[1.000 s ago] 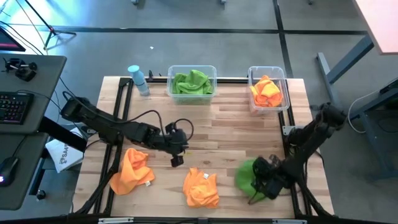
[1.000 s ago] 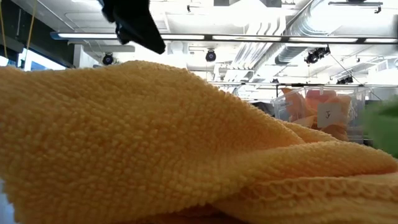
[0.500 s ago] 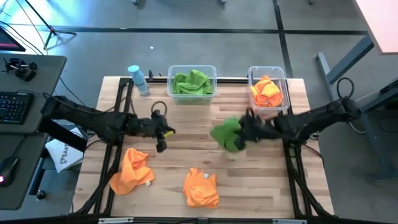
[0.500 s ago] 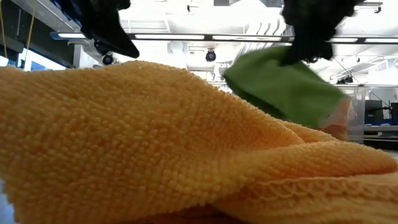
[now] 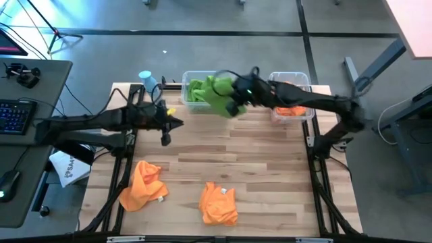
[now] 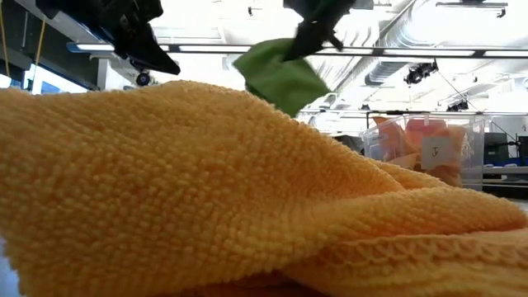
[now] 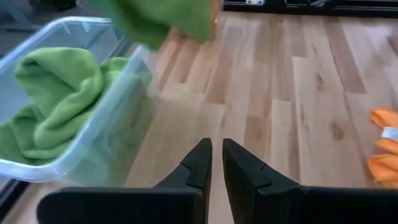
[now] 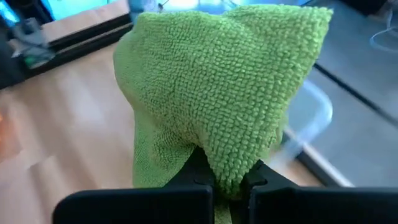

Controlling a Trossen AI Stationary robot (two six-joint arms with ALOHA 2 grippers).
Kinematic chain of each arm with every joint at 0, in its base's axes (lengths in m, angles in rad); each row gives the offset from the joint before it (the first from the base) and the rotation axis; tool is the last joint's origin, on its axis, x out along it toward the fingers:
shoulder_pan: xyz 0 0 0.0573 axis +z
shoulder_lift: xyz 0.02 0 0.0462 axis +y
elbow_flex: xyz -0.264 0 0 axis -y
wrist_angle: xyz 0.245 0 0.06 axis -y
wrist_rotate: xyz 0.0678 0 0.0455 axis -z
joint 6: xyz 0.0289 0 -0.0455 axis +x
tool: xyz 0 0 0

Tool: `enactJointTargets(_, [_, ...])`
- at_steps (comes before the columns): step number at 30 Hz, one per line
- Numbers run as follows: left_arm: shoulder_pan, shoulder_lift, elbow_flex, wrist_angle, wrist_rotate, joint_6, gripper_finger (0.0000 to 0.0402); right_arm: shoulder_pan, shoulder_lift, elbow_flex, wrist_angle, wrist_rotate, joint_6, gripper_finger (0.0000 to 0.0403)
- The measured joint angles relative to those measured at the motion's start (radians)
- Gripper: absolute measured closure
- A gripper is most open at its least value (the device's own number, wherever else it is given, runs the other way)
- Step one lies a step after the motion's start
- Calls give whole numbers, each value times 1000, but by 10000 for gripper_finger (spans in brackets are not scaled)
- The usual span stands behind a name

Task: Sort microfiber towel by color & place in baskets
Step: Put the green towel into the left transparent bin

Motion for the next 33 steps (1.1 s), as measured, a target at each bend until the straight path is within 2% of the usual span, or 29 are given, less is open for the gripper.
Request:
enactJointTargets(8, [121,-8,0,-3,166,14,376,-112,312,350,12,-26,-123,402])
enactJointTargets(13, [130,-8,0,-4,180,-16,376,-152,458,530,42,-46,-203,400])
enactJointTargets(16, [130,-8,0,-8,181,-48,376,-173,530,609,-43,-118,-197,401])
enactJointTargets(20, [130,-8,0,-25,181,-92,376,-188,599,645,-148,-187,-195,401])
enactJointTargets(27, [130,-8,0,-7,170,-107,376,-200,704,645,-158,-272,-195,401])
enactJointTargets(33, [130,-8,0,8,170,-152,376,-201,756,645,-164,-275,-192,395])
